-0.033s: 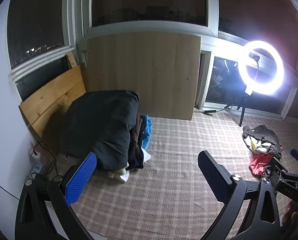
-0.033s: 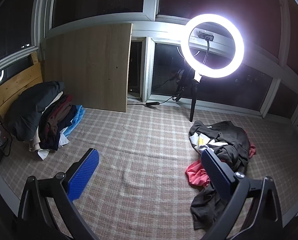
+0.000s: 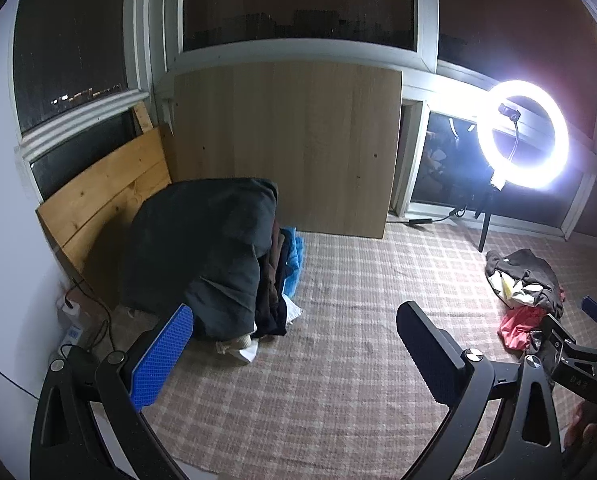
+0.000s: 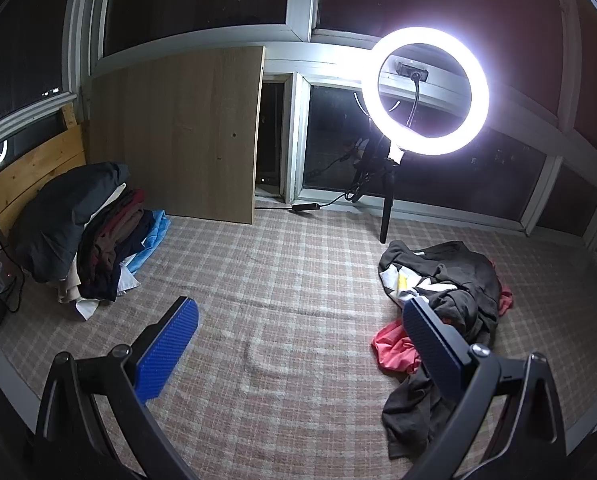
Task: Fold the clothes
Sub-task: 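Move both tools toward the heap of dark and pink clothes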
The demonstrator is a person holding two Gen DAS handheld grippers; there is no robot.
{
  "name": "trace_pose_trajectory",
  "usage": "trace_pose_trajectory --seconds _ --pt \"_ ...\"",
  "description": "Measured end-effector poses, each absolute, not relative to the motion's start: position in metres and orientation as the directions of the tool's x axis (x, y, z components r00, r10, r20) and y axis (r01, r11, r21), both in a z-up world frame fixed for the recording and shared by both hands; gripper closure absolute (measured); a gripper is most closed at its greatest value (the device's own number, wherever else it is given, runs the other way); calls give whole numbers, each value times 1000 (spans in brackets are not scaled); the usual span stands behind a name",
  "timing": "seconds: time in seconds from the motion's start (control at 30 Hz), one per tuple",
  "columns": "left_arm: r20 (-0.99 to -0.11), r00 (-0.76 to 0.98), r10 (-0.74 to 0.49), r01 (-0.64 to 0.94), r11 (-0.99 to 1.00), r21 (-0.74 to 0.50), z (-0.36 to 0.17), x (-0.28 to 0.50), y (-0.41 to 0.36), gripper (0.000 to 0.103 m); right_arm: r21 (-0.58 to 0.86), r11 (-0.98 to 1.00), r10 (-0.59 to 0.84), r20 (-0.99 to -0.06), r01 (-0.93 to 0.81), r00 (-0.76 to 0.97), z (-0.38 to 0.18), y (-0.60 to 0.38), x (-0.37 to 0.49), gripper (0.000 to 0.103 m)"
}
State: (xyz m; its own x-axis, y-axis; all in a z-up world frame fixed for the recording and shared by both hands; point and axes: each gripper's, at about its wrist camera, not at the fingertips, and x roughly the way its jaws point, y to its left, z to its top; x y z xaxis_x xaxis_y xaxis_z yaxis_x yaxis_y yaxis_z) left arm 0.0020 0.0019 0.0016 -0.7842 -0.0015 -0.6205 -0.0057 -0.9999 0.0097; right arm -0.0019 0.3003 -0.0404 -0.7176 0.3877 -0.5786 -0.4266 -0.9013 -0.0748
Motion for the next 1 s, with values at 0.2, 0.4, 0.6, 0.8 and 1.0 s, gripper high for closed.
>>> trace_pose_trajectory --seconds 0.2,0.4,0.6,0.8,1.0 --pt "-600 -799 -18 -6 -999 39 0 16 9 1 -64 -902 382 -582 -428 -718 -45 296 0 0" --pt "-643 -766 10 -25 -1000 14 -11 3 4 1 -57 -893 386 -603 -446 -697 -44 297 -1 0" --pt "-647 -761 41 -80 -996 30 -11 -4 13 1 -61 -876 415 -602 -479 -682 -44 299 6 0" --pt "-670 -732 125 -193 -981 27 -21 -13 37 1 -74 -840 469 -596 -537 -651 -43 304 20 0" --pt "-691 -685 231 -332 -943 13 -30 -21 73 1 -69 -762 546 -602 -643 -583 -48 325 51 0"
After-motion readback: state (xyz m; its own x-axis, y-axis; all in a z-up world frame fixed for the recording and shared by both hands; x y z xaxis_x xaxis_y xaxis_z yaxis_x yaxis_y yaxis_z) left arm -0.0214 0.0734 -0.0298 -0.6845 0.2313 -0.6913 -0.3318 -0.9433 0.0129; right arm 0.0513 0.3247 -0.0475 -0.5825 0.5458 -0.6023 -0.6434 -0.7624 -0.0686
